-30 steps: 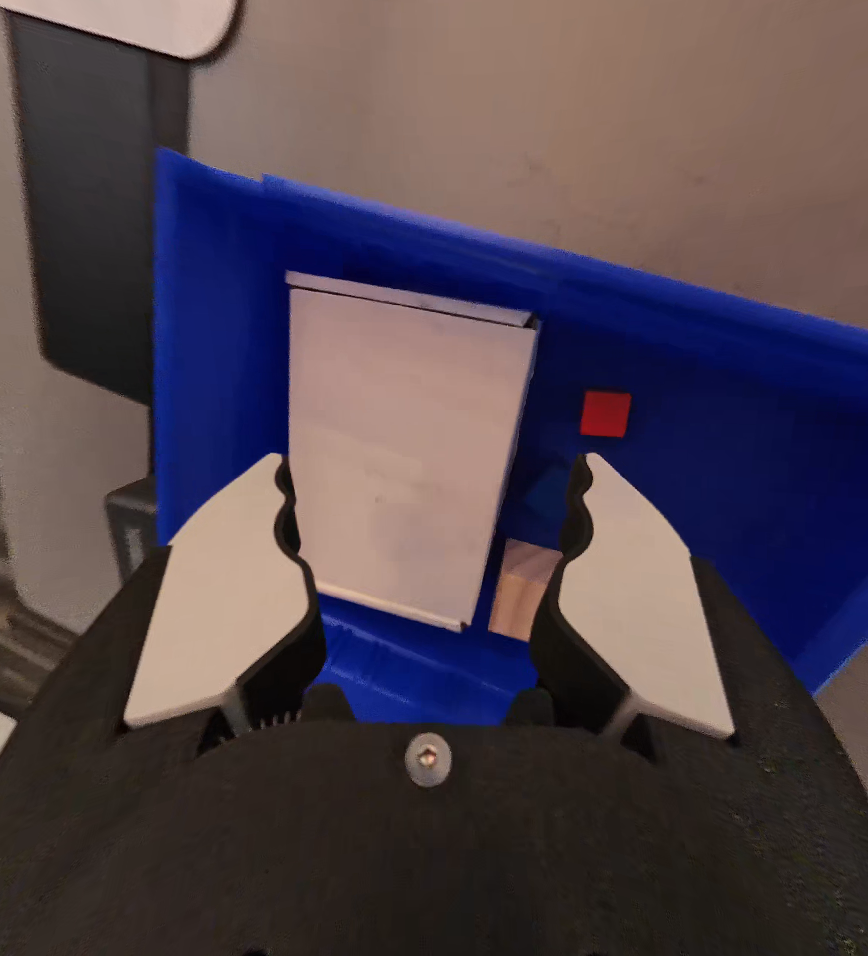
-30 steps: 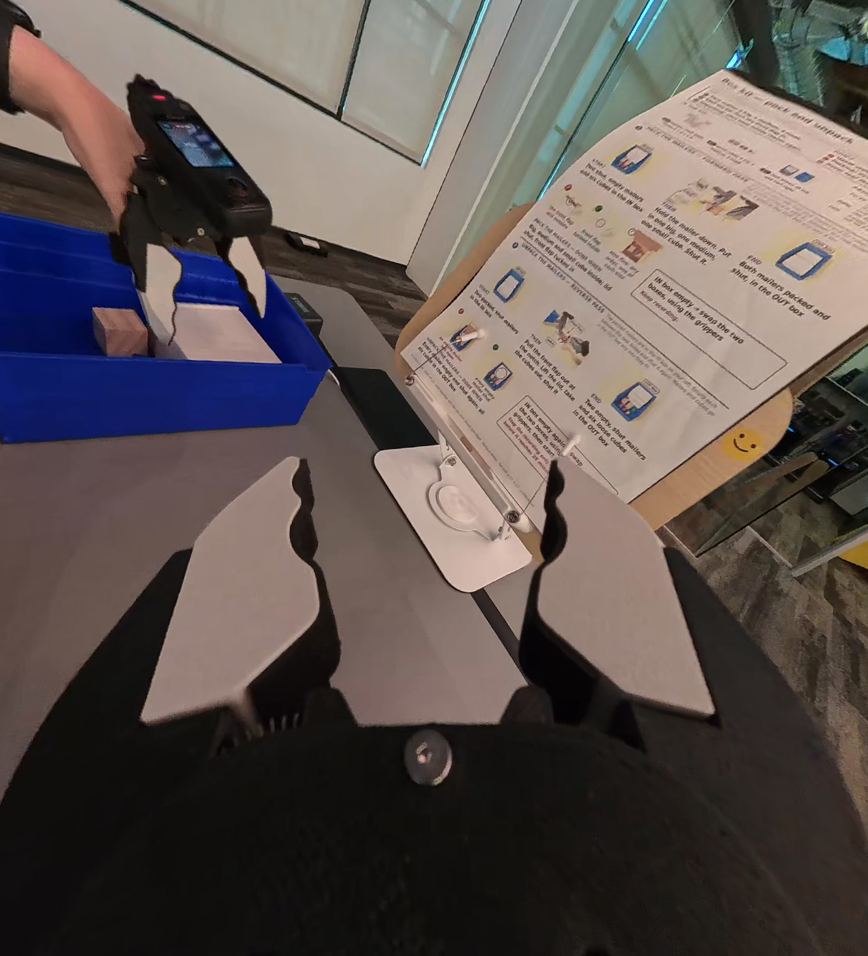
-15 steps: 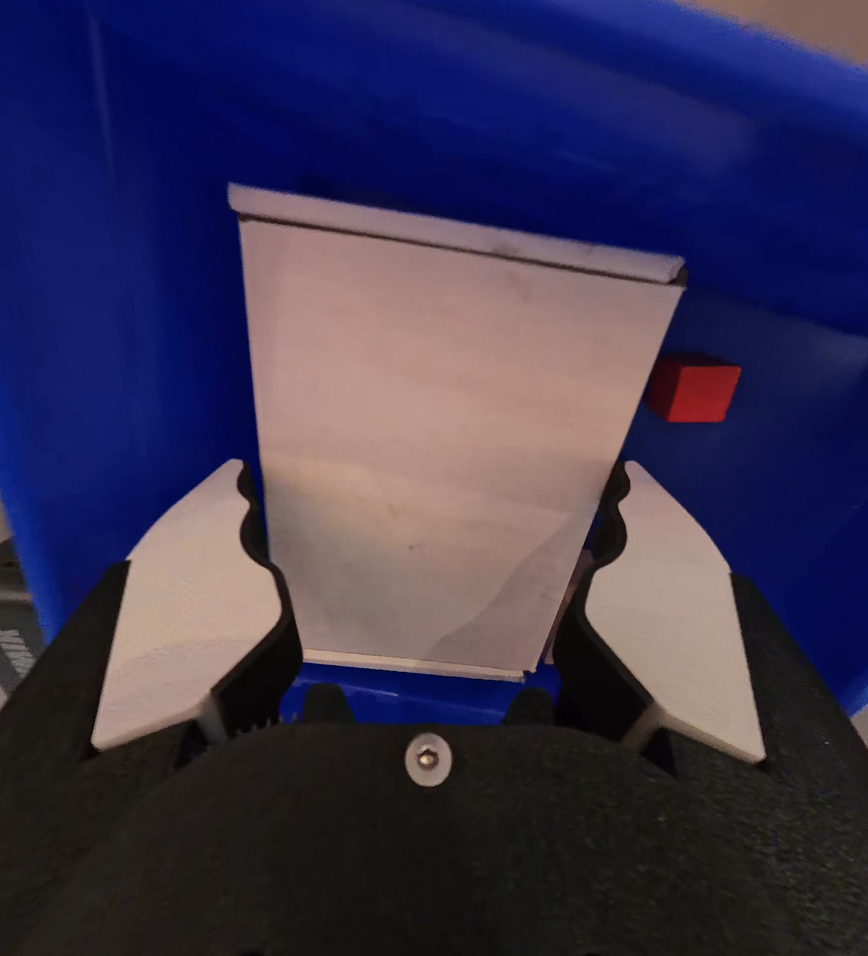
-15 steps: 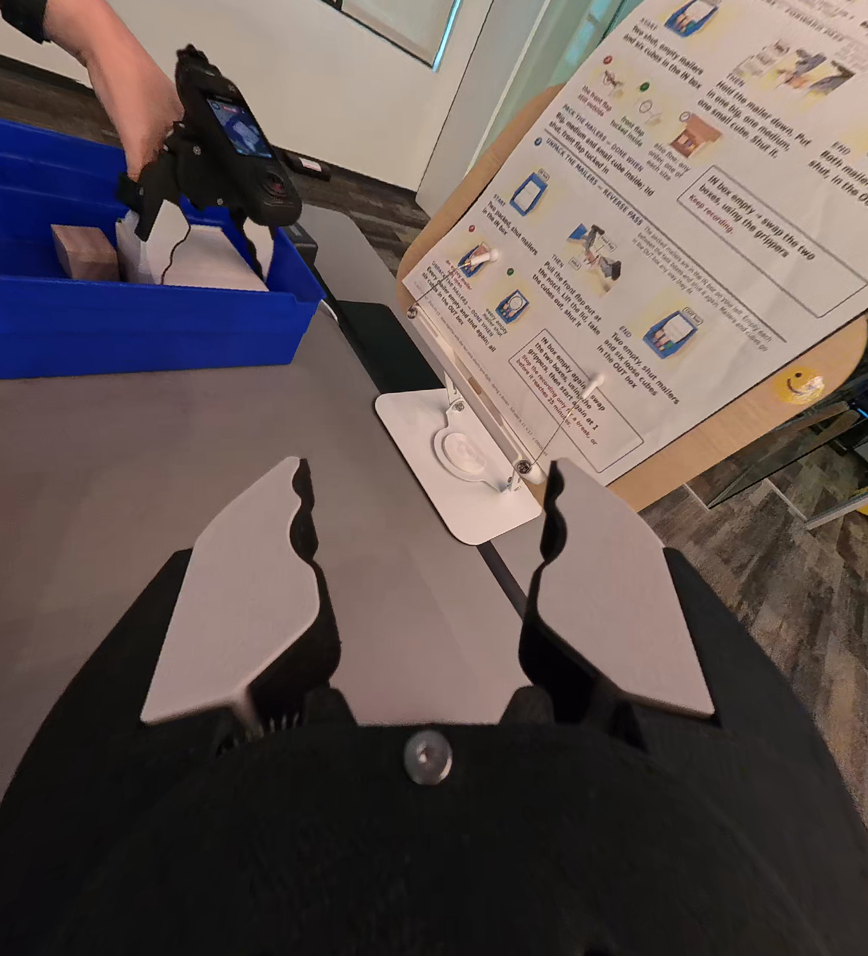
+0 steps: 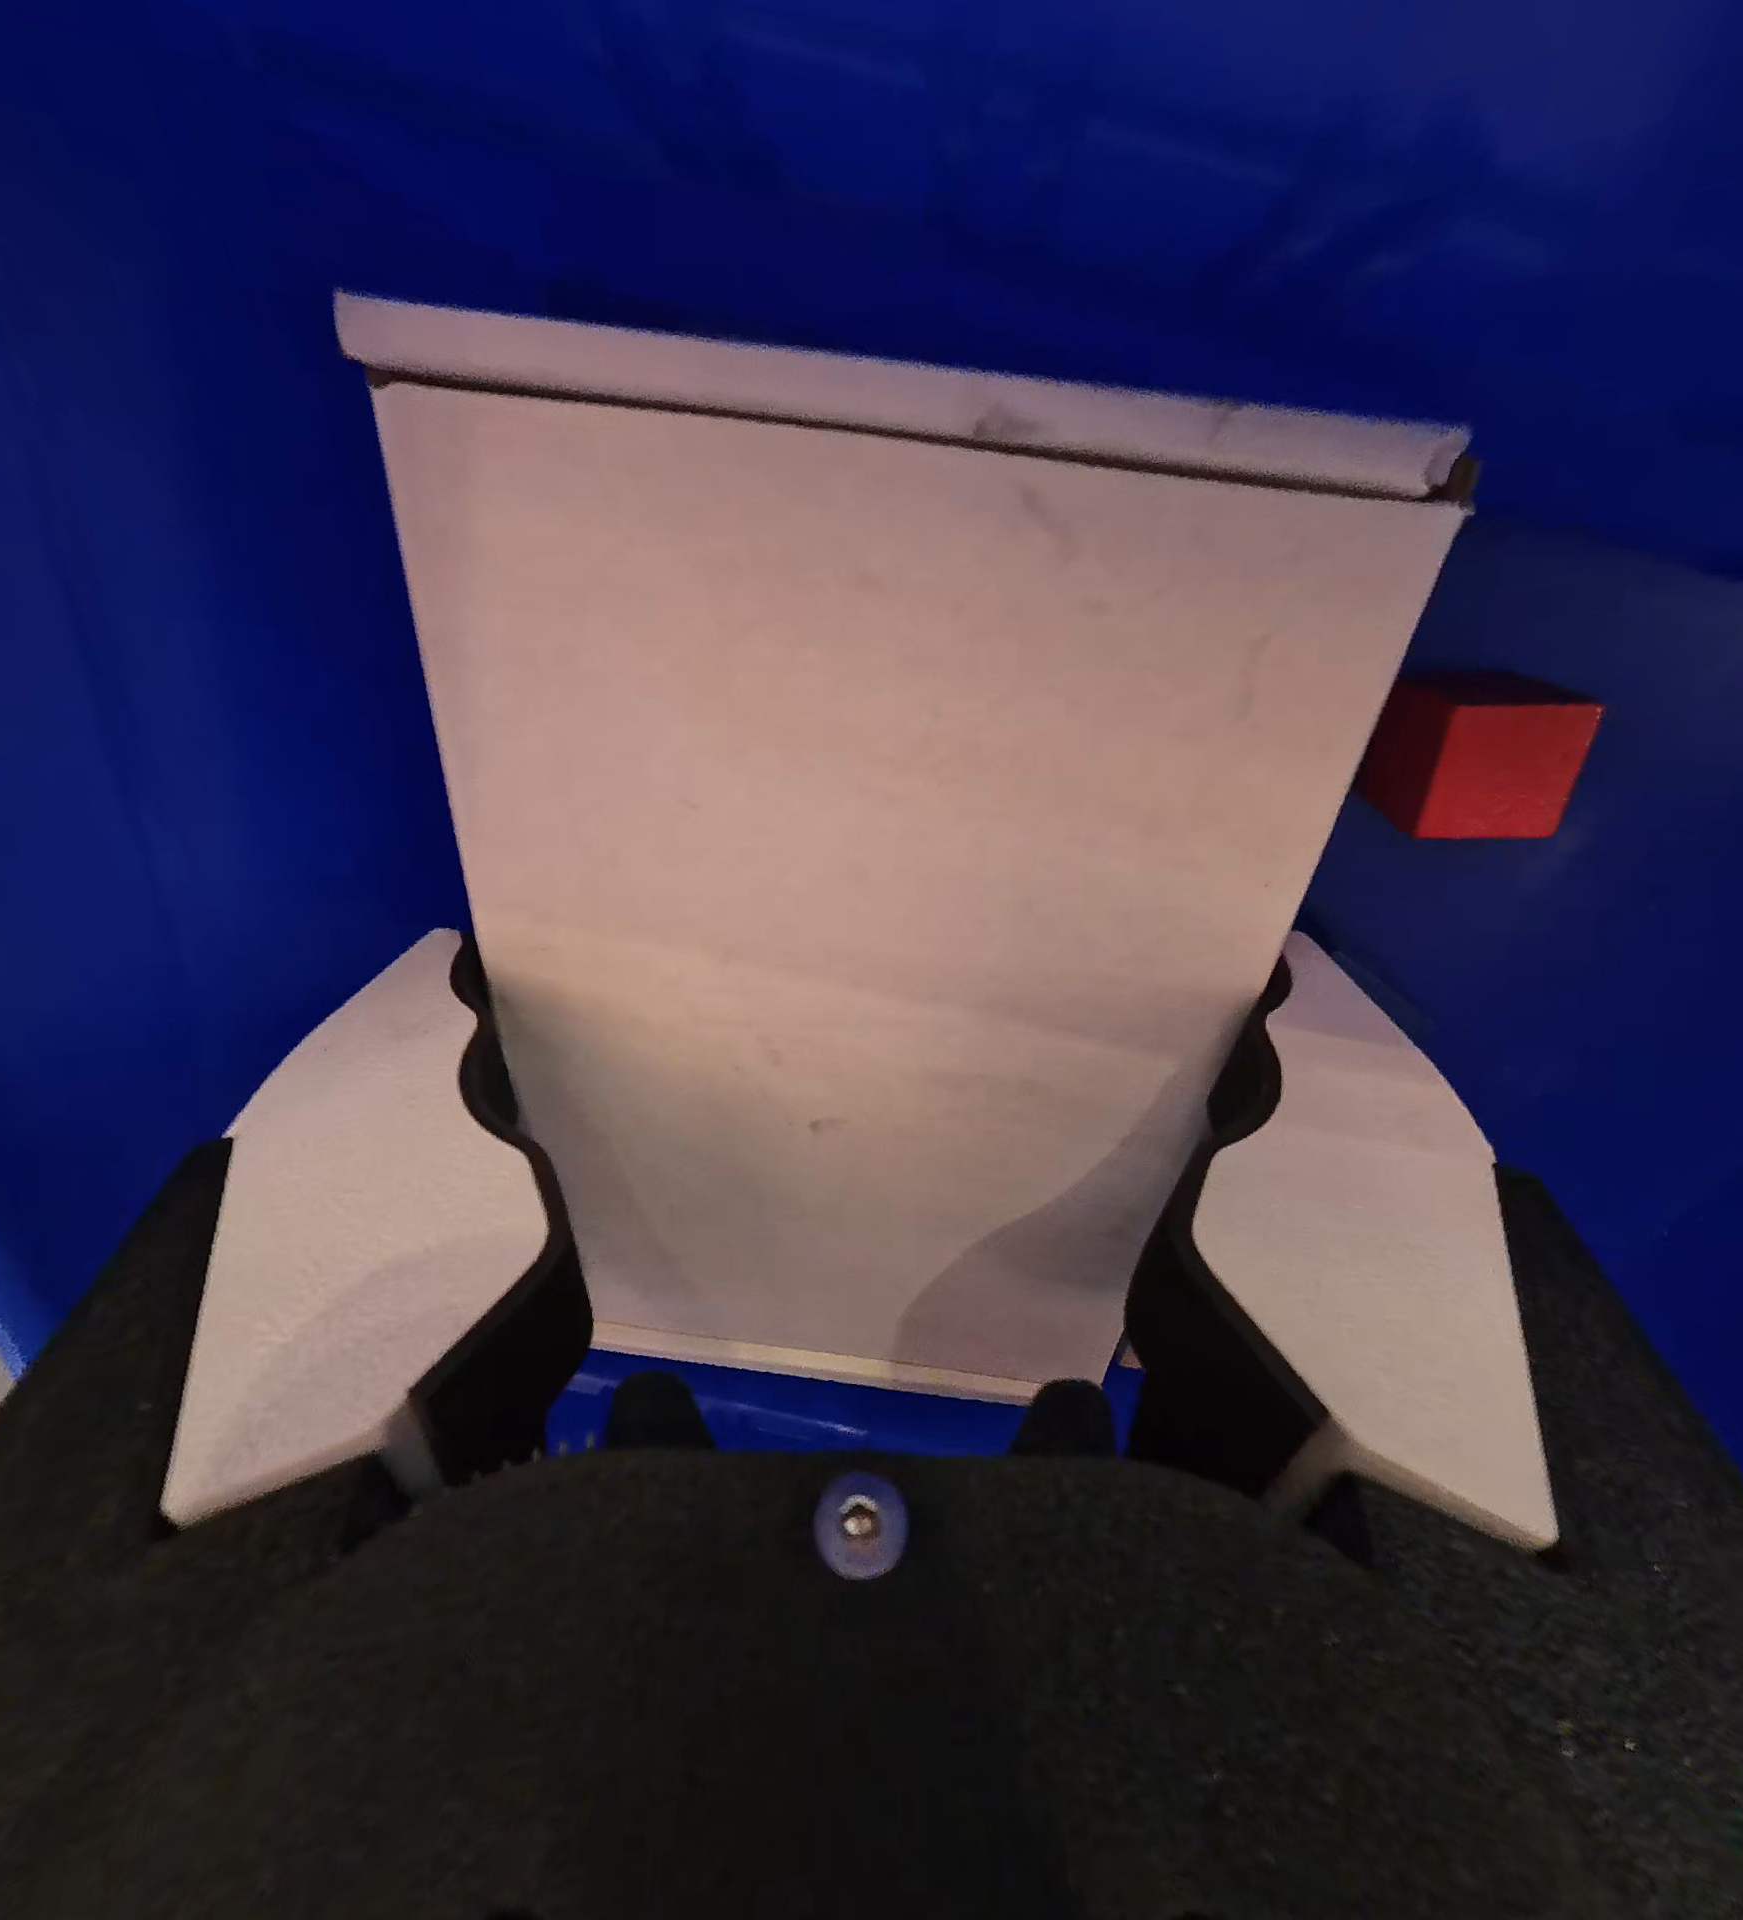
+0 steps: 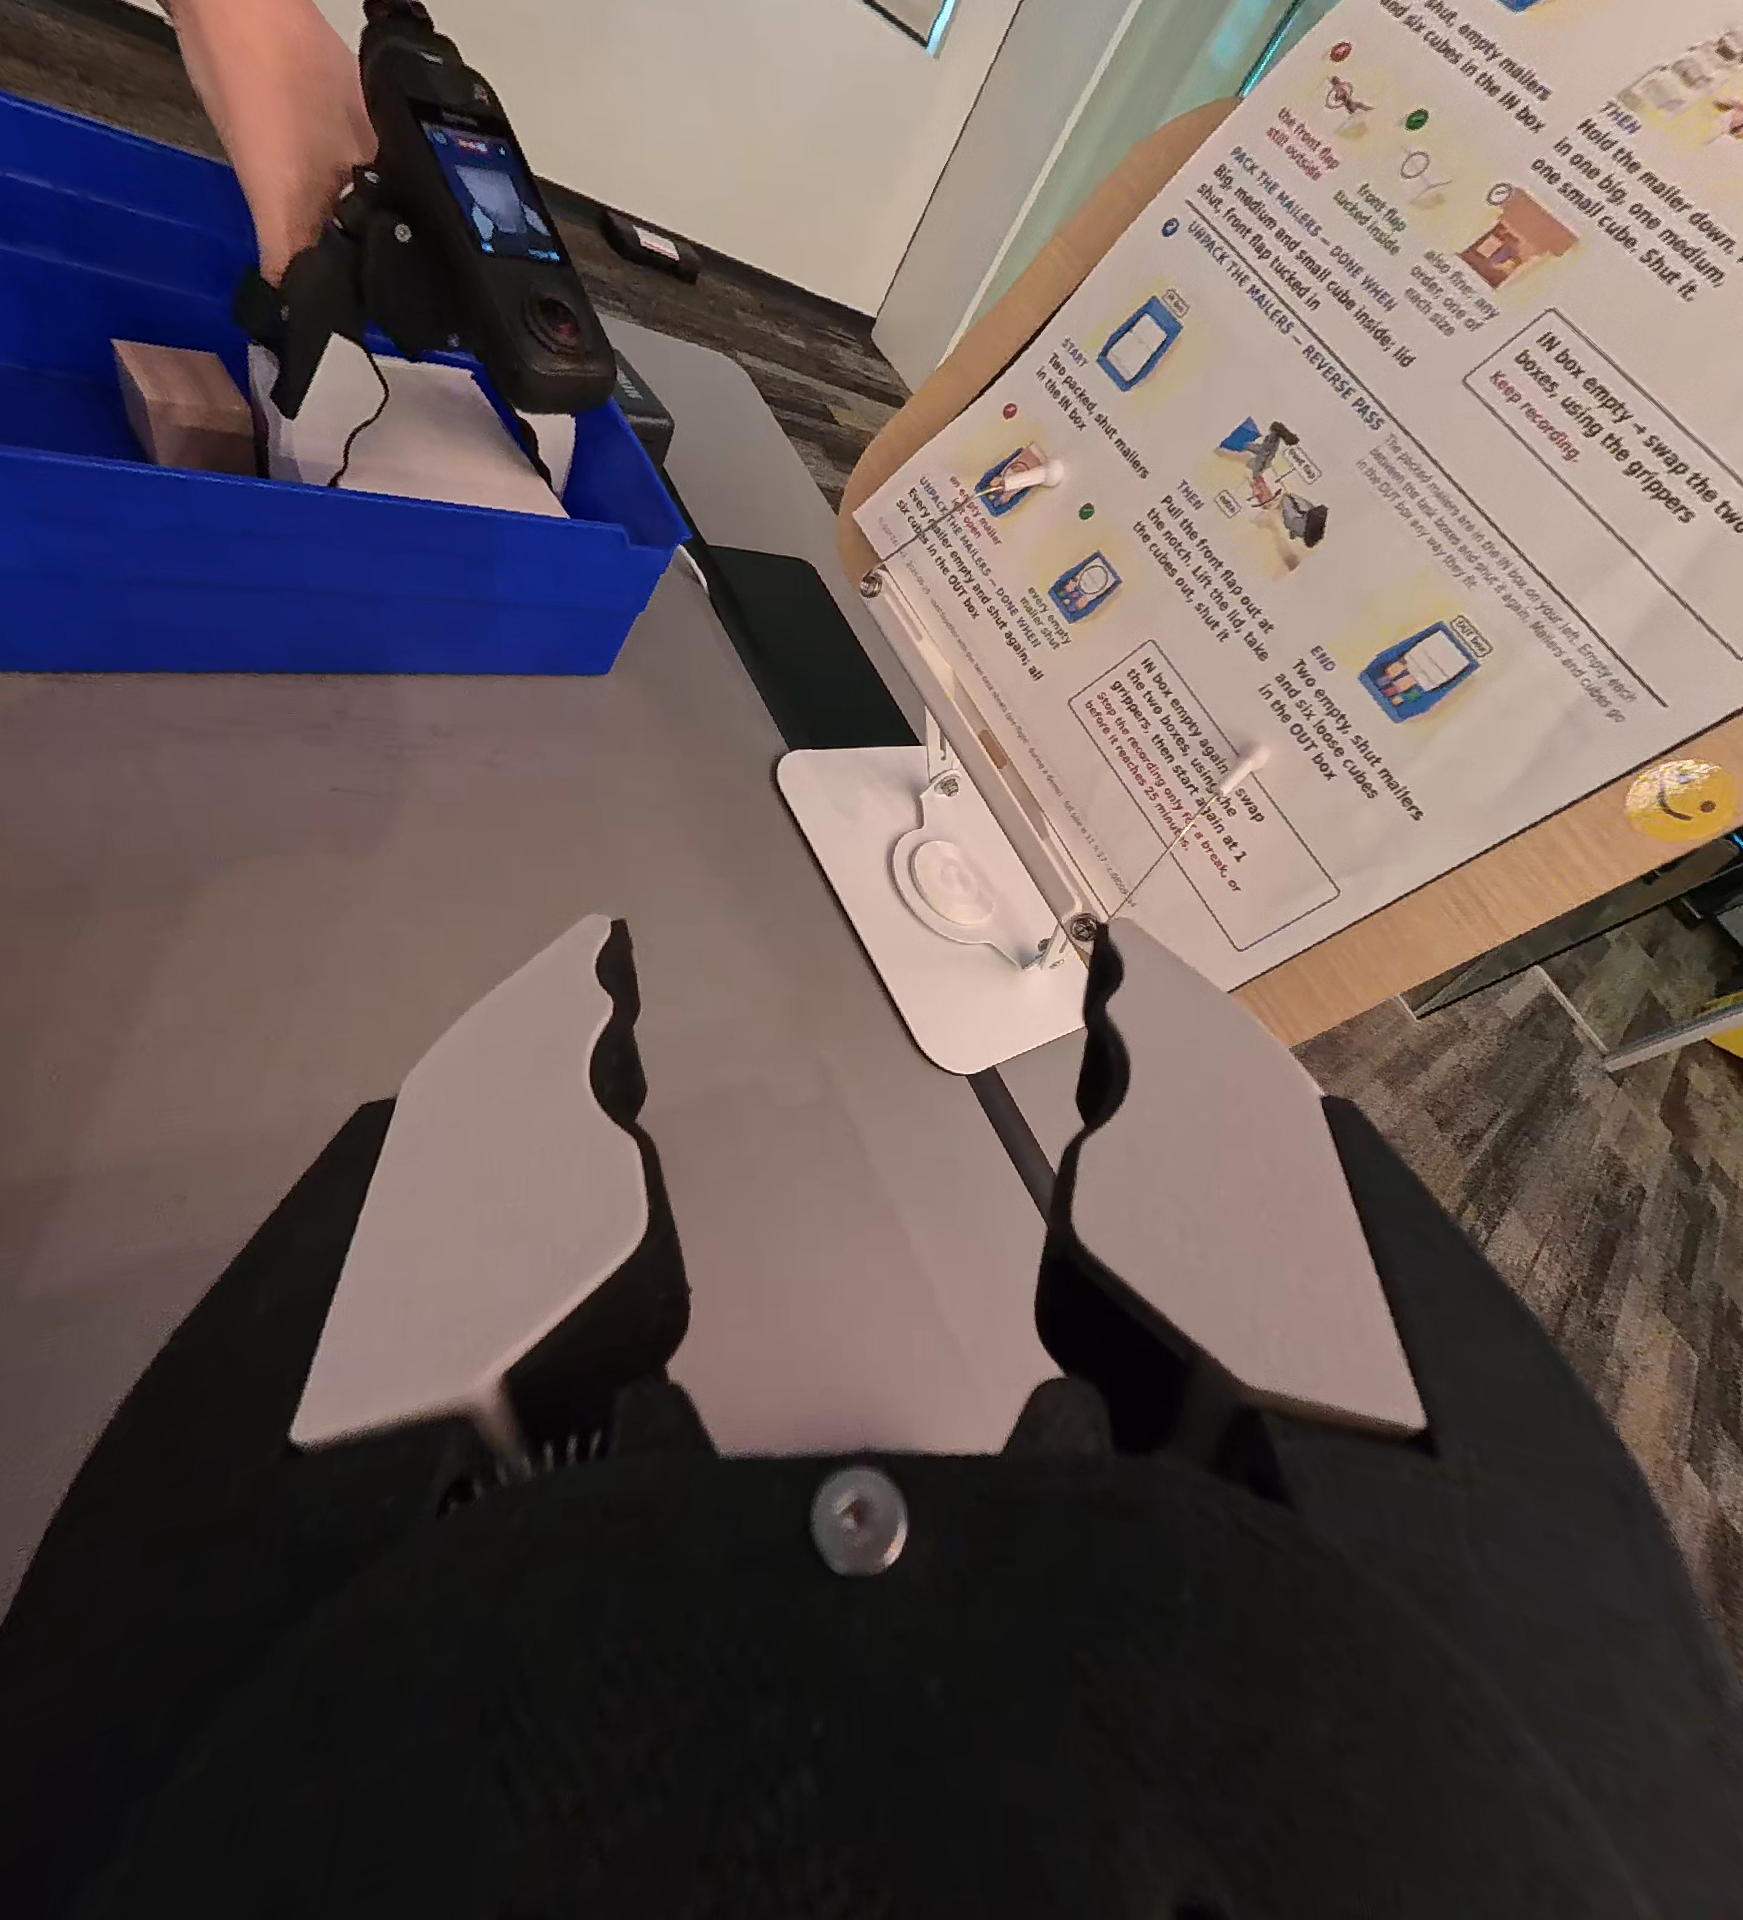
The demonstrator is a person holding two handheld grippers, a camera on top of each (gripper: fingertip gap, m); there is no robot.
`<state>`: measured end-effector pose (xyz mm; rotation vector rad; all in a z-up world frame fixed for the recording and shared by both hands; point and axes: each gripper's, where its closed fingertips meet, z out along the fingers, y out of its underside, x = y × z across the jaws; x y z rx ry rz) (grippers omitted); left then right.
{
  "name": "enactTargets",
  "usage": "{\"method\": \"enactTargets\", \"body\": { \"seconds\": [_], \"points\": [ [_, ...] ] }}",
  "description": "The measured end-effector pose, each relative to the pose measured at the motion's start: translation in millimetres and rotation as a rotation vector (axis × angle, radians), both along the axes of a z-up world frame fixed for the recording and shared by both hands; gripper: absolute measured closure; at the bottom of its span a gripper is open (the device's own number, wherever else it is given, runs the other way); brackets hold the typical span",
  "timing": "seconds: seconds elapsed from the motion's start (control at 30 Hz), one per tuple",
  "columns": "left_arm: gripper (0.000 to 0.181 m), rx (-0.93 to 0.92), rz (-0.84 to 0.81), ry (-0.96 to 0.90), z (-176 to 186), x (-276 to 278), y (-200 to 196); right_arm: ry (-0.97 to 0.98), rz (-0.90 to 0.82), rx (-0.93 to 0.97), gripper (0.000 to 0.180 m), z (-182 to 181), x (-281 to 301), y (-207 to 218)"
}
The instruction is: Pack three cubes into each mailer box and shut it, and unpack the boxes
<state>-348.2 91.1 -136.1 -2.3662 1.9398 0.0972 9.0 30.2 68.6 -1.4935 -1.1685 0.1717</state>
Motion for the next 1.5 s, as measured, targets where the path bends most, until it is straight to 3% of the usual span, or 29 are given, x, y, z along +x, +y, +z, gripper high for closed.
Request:
{"method": "enactTargets", "body": {
  "seconds": [0.47,1.0,1.3,1.5],
  "points": [
    [0.049,-0.001,0.022,0.017,3,-1,1,-0.029,0.023,-0.01,0.098,-4,-1,-4],
    [0.05,0.093,0.053,0.056,55,-12,-2,-0.059,0.05,0.011,0.098,1,-2,-15],
    [0.05,0.197,0.041,0.102,116,-3,-17,-0.027,0.117,0.02,0.098,5,-11,-25],
    [0.05,0.252,-0.048,0.068,170,60,-36,0.053,0.26,0.251,0.093,10,-70,-51]
  ]
}}
